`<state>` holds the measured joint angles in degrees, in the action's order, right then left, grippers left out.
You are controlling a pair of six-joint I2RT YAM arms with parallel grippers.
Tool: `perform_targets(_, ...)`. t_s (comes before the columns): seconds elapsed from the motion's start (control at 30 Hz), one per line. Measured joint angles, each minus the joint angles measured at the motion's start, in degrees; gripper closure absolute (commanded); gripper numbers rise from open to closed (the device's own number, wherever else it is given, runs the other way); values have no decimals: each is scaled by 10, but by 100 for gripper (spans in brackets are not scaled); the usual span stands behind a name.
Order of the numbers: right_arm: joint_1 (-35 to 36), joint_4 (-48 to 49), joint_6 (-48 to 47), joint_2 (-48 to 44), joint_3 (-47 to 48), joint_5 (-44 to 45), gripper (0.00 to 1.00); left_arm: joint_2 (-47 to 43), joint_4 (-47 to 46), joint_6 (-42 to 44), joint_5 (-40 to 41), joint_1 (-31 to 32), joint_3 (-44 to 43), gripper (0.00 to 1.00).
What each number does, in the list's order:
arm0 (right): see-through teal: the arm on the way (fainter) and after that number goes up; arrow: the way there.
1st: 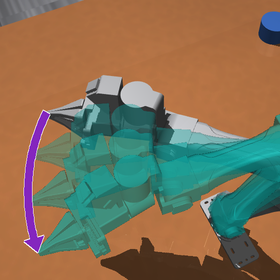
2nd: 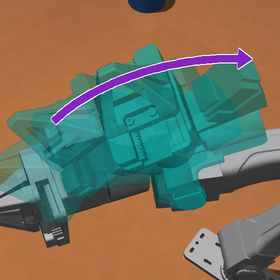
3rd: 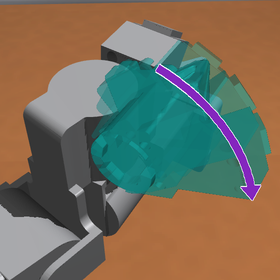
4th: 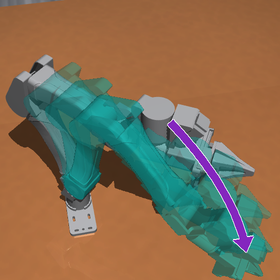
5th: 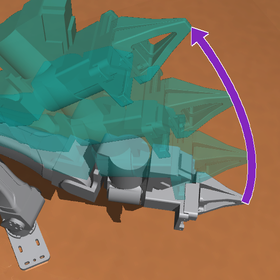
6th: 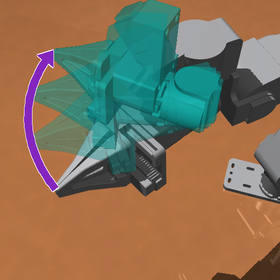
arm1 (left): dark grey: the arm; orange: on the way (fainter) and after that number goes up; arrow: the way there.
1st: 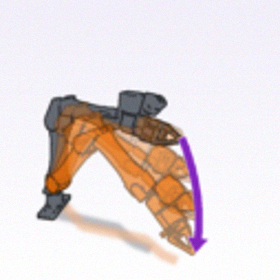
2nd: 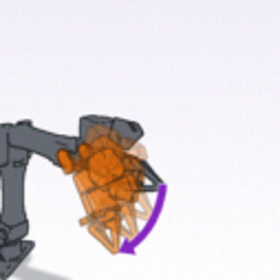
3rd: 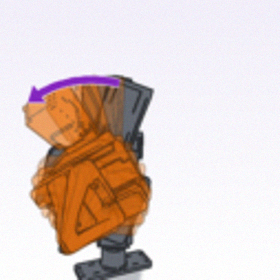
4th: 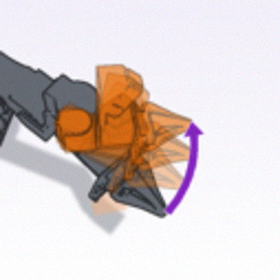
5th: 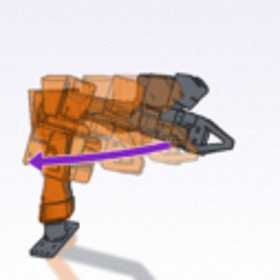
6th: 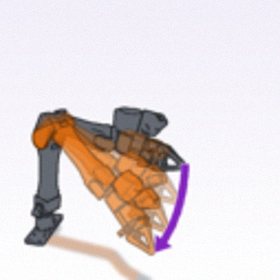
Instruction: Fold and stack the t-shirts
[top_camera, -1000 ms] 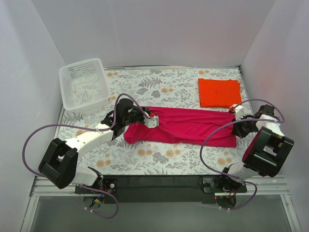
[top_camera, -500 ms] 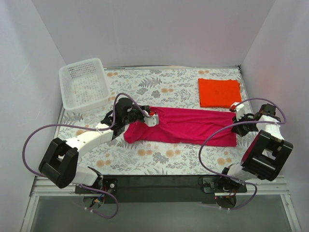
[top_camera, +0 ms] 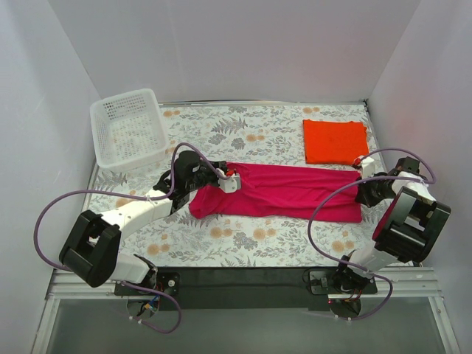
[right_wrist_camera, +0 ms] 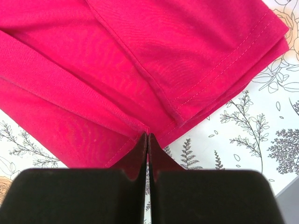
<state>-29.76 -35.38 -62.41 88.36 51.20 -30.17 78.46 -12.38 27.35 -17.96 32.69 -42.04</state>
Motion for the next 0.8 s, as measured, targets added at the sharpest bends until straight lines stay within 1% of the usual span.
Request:
perform_targets(0.13, 0, 6, 9, 2, 0, 2, 94, 2, -1, -1, 0, 0, 0, 100)
perform_targets(0.23, 1, 10, 14, 2, 0, 3, 88, 9, -2, -2, 0, 0, 0, 100)
perform_targets(0.27, 1, 11, 17, 2, 0, 4, 82, 12, -1, -2, 0, 0, 0, 100)
perform_targets(0.37, 2, 15, 28, 1, 0, 5, 70, 19, -2, -2, -1, 0, 0, 100)
perform_targets(0.47, 7, 16, 35, -9, 1, 4, 62, 22, -1, -2, -1, 0, 0, 100)
perform_targets(0.57, 19, 16, 40, -39, 1, 1, 57, 23, -1, -2, -1, 0, 0, 100)
perform_targets(0.67, 62, 11, 40, -74, 1, -22, 53, 23, -1, -2, -4, 0, 0, 100)
perform_targets(0.73, 115, 7, 41, -89, 1, -50, 53, 23, -1, -2, -6, 0, 0, 100)
perform_targets(0.8, 184, 8, 55, -90, 1, -85, 52, 23, -1, -2, -8, 0, 0, 100)
